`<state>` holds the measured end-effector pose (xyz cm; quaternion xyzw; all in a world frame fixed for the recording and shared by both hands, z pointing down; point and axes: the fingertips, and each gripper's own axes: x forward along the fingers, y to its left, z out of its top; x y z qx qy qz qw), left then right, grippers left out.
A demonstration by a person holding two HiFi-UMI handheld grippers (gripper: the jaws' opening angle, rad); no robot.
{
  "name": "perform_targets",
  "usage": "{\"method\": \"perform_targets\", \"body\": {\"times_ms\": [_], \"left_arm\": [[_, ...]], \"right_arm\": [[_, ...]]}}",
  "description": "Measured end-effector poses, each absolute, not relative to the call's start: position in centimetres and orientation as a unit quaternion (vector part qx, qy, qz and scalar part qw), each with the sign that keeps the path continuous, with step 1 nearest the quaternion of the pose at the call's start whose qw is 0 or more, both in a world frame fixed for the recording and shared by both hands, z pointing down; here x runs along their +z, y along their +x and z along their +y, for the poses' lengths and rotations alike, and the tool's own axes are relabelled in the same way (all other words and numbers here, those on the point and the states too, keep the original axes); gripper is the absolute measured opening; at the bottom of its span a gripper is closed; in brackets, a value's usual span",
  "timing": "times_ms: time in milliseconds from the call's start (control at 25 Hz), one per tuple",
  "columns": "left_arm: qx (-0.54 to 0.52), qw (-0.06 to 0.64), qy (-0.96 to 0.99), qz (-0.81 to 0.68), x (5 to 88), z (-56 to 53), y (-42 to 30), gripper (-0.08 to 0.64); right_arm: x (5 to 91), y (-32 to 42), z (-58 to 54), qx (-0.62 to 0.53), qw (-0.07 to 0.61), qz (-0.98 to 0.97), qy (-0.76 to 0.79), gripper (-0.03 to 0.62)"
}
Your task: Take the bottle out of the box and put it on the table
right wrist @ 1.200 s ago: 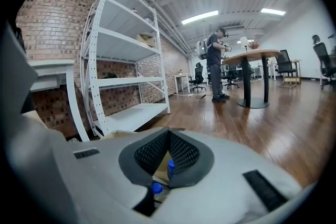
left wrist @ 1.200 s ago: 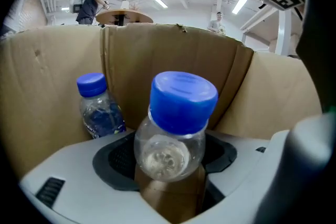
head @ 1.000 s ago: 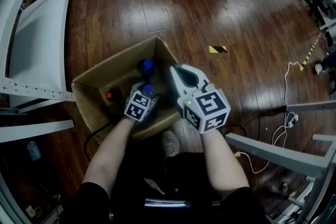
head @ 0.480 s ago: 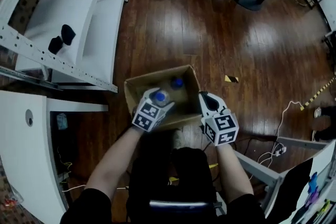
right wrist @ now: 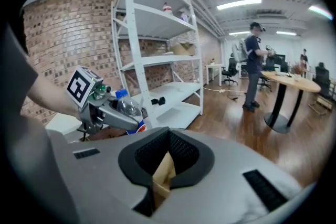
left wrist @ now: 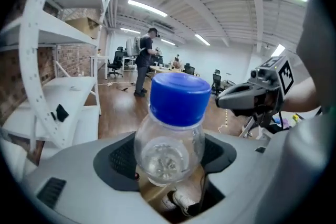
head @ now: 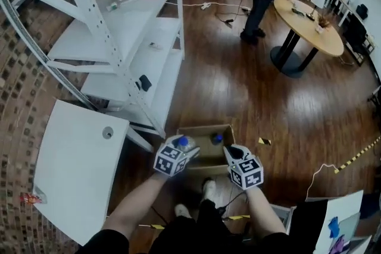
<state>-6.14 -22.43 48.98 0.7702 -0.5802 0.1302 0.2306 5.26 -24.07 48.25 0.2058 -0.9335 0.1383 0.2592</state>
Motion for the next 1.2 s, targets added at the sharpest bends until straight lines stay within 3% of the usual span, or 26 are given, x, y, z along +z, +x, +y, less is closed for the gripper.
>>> {"method": "perform_targets", "body": {"times_ms": [240,520,920,1200], "left_arm": [[0.072,0.205,0.720,-0.659,38.2,-16.1,-13.4,0.319],[0.061,0.175,0.637,-0.748,31.7,-8.2,-21.5,0.319],[0.032,0.170,0.450,-0.876,29.4,8.3,-30.5,0.319],[0.023,0.194,0.330,-0.924,29.3,19.8,-30.4,0.319]], "right_arm": [[39.8,-2.6,-20.9,0.067,0.219,-0.968,0.103,0.003],[34.9,-13.3,-15.6,0.009,0.192,-0.981,-0.025,0.003],[31.6,-26.3,-3.7,-0.038,0.156,-0.961,-0.224,0.003],[30.5,-30.1,6.3,-0.066,0.156,-0.923,-0.345,0.003]]}}
